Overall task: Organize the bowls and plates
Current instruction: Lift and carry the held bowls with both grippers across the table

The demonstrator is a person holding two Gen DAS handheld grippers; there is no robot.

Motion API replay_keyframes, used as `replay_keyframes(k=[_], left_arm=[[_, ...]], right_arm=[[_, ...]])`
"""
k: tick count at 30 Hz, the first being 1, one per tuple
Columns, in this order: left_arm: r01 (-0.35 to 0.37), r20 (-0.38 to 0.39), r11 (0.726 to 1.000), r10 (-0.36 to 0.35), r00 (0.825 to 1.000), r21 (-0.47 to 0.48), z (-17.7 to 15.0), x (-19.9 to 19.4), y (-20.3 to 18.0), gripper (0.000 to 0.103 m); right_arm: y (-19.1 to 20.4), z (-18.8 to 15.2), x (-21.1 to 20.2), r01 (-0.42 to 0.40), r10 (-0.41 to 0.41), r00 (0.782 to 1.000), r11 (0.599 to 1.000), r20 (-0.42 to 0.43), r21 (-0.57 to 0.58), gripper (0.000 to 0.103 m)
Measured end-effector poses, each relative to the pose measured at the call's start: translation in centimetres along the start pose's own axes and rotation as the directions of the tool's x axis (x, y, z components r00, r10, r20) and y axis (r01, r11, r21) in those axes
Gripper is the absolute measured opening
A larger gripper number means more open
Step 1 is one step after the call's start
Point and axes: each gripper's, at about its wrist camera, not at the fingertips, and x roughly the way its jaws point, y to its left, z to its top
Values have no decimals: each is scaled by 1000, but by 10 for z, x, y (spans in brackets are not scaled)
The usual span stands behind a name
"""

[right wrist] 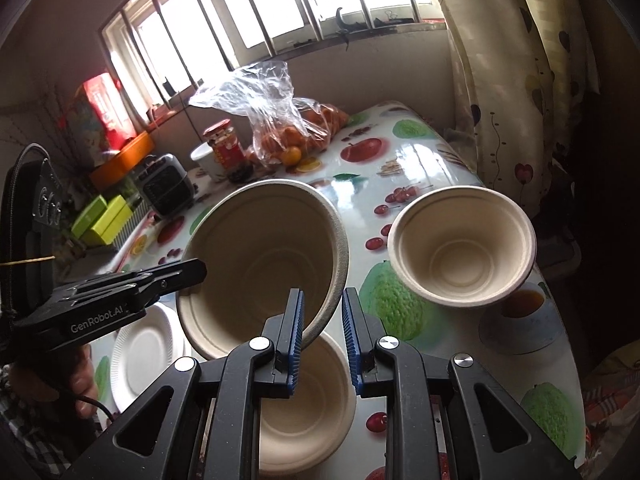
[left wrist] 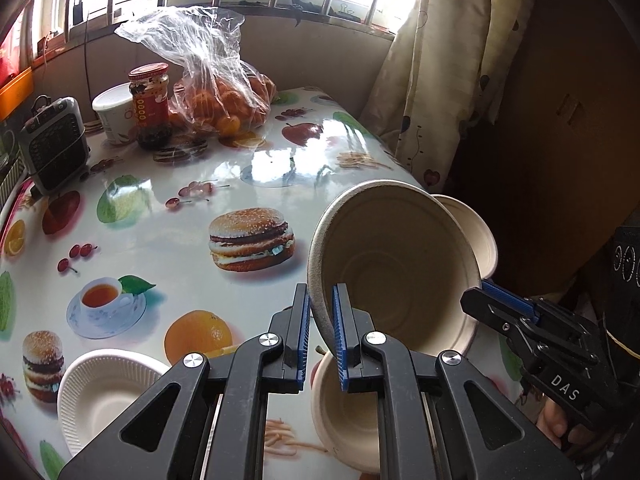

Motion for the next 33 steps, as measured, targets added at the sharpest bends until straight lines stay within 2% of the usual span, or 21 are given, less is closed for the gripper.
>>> replay_keyframes(k=[15,33], left_arm=[[30,-8,999,-30,1000,15,-24,-12,-8,12],[45,-40,999,-44,998,23,-49,-16,-13,12]], right_arm=[[1,-27,-26,7,-8,1000,1000,17,29,19],[2,-56,-38,17,-17,1000,998,1,54,20]])
